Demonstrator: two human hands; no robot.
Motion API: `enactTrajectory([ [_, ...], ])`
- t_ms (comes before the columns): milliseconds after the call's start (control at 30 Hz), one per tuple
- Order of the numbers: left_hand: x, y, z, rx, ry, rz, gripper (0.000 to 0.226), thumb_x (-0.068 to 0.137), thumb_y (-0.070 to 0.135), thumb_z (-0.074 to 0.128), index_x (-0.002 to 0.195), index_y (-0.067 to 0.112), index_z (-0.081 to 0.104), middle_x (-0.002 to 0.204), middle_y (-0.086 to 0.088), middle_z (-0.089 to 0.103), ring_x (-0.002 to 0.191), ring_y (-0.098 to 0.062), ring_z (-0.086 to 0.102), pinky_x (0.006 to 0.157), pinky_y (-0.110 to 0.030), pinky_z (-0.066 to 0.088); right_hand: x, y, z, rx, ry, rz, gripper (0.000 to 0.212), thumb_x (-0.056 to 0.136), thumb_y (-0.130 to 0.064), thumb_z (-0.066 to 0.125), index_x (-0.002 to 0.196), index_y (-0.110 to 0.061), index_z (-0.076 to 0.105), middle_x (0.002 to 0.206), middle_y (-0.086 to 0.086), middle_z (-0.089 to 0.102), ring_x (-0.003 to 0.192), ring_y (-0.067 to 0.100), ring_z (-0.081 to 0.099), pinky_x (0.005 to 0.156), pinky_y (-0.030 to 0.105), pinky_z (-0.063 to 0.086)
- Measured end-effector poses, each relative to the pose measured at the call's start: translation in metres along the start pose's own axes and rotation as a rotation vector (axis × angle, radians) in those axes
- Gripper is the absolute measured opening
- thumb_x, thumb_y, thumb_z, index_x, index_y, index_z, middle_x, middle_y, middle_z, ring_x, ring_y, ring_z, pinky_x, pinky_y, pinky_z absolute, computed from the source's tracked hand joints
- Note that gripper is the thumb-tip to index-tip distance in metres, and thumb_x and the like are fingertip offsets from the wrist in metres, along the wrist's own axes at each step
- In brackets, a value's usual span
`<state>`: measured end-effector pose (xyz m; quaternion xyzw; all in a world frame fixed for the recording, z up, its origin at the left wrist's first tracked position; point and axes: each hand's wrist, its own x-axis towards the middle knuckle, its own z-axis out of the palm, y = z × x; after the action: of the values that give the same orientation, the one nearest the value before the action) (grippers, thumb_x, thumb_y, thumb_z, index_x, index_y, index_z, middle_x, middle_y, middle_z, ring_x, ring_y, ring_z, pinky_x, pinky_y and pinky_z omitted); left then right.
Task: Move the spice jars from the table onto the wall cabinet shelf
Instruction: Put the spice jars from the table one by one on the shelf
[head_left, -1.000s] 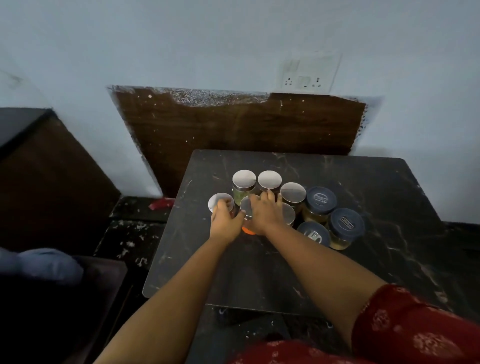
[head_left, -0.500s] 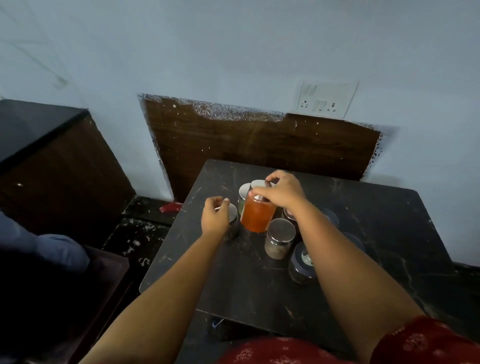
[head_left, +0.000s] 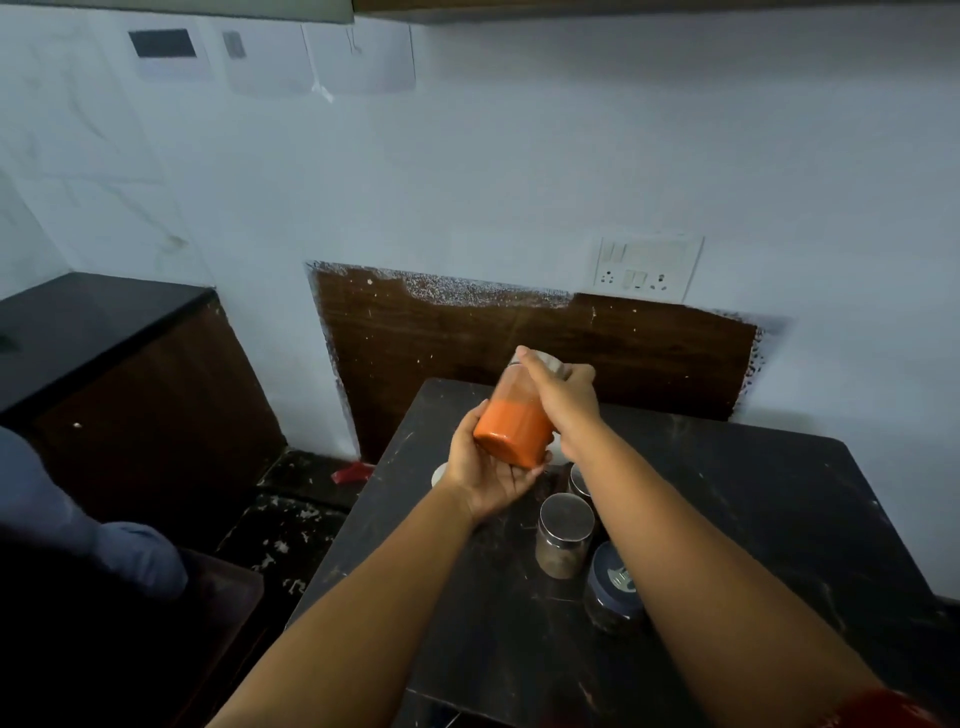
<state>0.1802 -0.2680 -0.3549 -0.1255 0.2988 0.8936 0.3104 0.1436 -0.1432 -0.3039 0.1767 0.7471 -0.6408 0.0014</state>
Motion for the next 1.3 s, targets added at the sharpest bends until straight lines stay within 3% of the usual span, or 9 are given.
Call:
enactTrajectory([
  [200,0.018,0.009,0.02,0.122,0.101,0.101,0.066,0.081,0.056,0.063,0.128,0.01,0.053,0.115,-0.02,0.067,0.096,-0.029,0.067,0.071,-0.033,0.056,0.01,0.003,-0.013,0.125,-0.11,0.14,0.095,0.063,-0.064,0.077,0.134,-0.021,0.031,0.122,0.011,0.052,0.104,0.033,0.06,0.089,0.049,0.053],
  [400,0.034,0.025,0.044,0.221,0.12,0.164,0.037,0.091,0.042,0.055,0.12,0.018,0.06,0.123,-0.016,0.059,0.111,-0.033,0.06,0.092,-0.046,0.051,0.021,-0.011,-0.045,0.513,-0.219,0.233,0.068,0.076,-0.052,0.074,0.13,-0.022,0.043,0.115,0.015,0.06,0.101,0.035,0.064,0.068,0.043,0.058],
  [533,0.034,0.031,0.049,0.159,0.099,0.196,0.037,0.095,0.031,0.053,0.124,0.008,0.056,0.106,-0.015,0.065,0.091,-0.027,0.067,0.069,-0.036,0.058,0.025,-0.01,-0.042,0.808,-0.27,0.261,0.066,0.081,-0.043,0.073,0.132,-0.011,0.045,0.122,0.022,0.06,0.104,0.038,0.064,0.073,0.046,0.058],
  [633,0.032,0.035,0.056,0.21,0.07,0.195,0.041,0.093,0.04,0.054,0.121,0.009,0.058,0.092,-0.013,0.069,0.078,-0.023,0.069,0.065,-0.031,0.055,0.021,-0.008,-0.034,0.991,-0.314,0.275,0.049,0.09,-0.041,0.061,0.127,-0.01,0.052,0.108,0.024,0.068,0.093,0.036,0.07,0.077,0.045,0.057],
  [833,0.026,0.047,0.076,0.28,0.092,0.234,0.045,0.093,0.049,0.053,0.121,0.013,0.054,0.109,-0.02,0.067,0.096,-0.03,0.068,0.076,-0.041,0.058,0.016,-0.023,-0.027,0.843,-0.227,0.215,0.034,0.101,-0.042,0.04,0.108,-0.013,0.057,0.105,0.021,0.067,0.096,0.035,0.067,0.074,0.046,0.056],
  [967,0.021,0.054,0.083,0.367,0.065,0.327,0.046,0.094,0.042,0.055,0.13,0.014,0.052,0.116,-0.018,0.067,0.098,-0.028,0.067,0.077,-0.039,0.057,0.01,-0.026,-0.027,0.785,-0.341,0.128,0.048,0.091,-0.049,0.058,0.12,-0.011,0.057,0.112,0.021,0.068,0.105,0.033,0.066,0.091,0.045,0.054],
  [1033,0.018,0.056,0.086,0.355,0.053,0.358,0.043,0.095,0.041,0.054,0.125,0.012,0.058,0.109,-0.016,0.07,0.096,-0.026,0.068,0.078,-0.037,0.057,0.005,-0.028,-0.025,0.712,-0.406,0.013,0.056,0.082,-0.03,0.07,0.13,-0.007,0.054,0.108,0.018,0.069,0.101,0.029,0.067,0.089,0.039,0.055],
  [1133,0.01,0.061,0.091,0.289,0.009,0.362,0.042,0.099,0.039,0.045,0.123,0.01,0.062,0.109,-0.015,0.07,0.097,-0.025,0.067,0.081,-0.035,0.054,0.001,-0.034,-0.025,0.611,-0.433,-0.138,0.072,0.076,0.0,0.071,0.141,-0.005,0.041,0.127,0.022,0.06,0.117,0.034,0.059,0.099,0.045,0.049],
  [1300,0.001,0.069,0.103,0.309,-0.018,0.392,0.043,0.102,0.037,0.041,0.127,0.008,0.06,0.123,-0.019,0.064,0.11,-0.028,0.062,0.093,-0.037,0.051,-0.003,-0.051,-0.025,0.619,-0.397,-0.203,0.074,0.076,0.012,0.068,0.142,-0.003,0.036,0.135,0.026,0.053,0.123,0.037,0.055,0.101,0.047,0.047],
])
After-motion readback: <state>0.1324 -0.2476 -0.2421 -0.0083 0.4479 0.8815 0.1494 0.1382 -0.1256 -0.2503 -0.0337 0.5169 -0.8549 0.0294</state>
